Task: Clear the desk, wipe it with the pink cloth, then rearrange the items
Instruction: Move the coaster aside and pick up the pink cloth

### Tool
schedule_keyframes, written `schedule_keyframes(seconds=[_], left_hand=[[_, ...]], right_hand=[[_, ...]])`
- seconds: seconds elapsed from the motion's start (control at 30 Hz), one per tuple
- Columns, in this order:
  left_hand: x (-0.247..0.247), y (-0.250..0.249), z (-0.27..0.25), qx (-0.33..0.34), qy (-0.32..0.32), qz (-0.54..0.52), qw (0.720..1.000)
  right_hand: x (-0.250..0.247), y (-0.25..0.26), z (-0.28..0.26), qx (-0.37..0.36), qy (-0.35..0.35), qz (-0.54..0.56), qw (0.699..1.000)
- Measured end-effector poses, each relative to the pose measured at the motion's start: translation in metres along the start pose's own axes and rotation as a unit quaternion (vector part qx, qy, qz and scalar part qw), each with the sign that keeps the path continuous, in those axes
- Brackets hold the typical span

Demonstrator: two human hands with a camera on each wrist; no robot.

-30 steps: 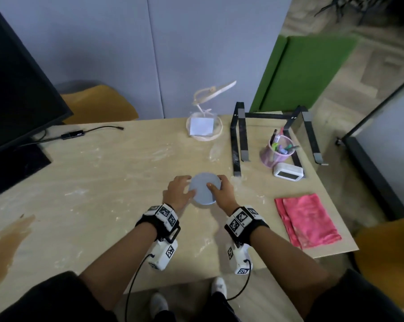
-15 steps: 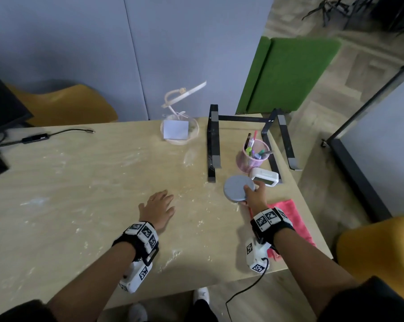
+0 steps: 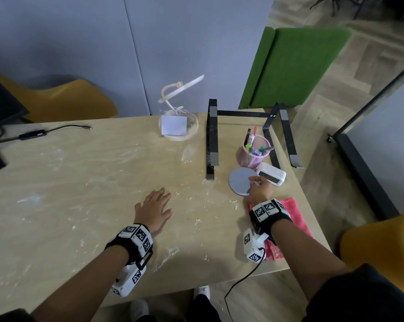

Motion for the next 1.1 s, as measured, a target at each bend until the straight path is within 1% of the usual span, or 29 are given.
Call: schedule_keyframes(seconds=[0.1, 0.17, 0.27, 0.33, 0.43, 0.67, 0.73, 0.83, 0.87, 0.93, 0.97, 1.1], left_hand=[[0.001, 0.001, 0.0, 0.001, -0.002, 0.001, 1.0], [0.0, 0.0, 0.0, 0.002, -0.001, 0.003, 1.0], [-0.001, 0.0, 0.0, 0.002, -0.001, 0.004, 1.0], [-0.002, 0.0, -0.001, 0.003, -0.002, 0.006, 1.0], [0.0, 0.001, 0.001, 0.006, -0.001, 0.012, 1.0], [-0.003, -0.003, -0.001, -0.005, 0.019, 0.033, 0.999], [0.001, -0.01, -0.008, -0.004, -0.007, 0.02, 1.0], [0.011, -0.033, -0.028, 0.045, -0.082, -0.031, 0.995], [0.016, -0.042, -0.036, 0.066, -0.1, -0.051, 0.991], [0.028, -0.061, -0.051, 0.101, -0.116, -0.08, 0.985], [0.033, -0.069, -0.056, 0.114, -0.114, -0.086, 0.983], [0.051, -0.093, -0.07, 0.16, -0.074, -0.072, 0.982]], right_hand=[[-0.003, -0.001, 0.006, -0.036, -0.019, -0.073, 0.996], [-0.008, -0.002, 0.008, -0.047, -0.032, -0.127, 0.99], [-0.016, -0.001, 0.002, -0.065, -0.039, -0.226, 0.971], [-0.02, -0.001, -0.004, -0.104, -0.033, -0.266, 0.958], [-0.023, -0.009, -0.011, -0.169, -0.019, -0.277, 0.946], [-0.043, -0.027, -0.033, -0.221, 0.009, -0.313, 0.924], [-0.051, -0.032, -0.04, -0.239, 0.01, -0.32, 0.917], [-0.067, -0.047, -0.049, -0.265, 0.013, -0.337, 0.903], [-0.073, -0.053, -0.05, -0.26, 0.01, -0.347, 0.901], [-0.087, -0.064, -0.05, -0.222, 0.001, -0.367, 0.904], [-0.094, -0.068, -0.048, -0.196, -0.005, -0.368, 0.909], [-0.125, -0.073, -0.043, -0.097, -0.027, -0.34, 0.935]])
Point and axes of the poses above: each hand's wrist, its own z-axis towards the middle knuckle, its own x-axis out of the palm, y = z × x, the point moved 2 cm from there along z, towards the middle knuckle, and after that the axes turned 3 degrees about -x, right-handed, at the moved point
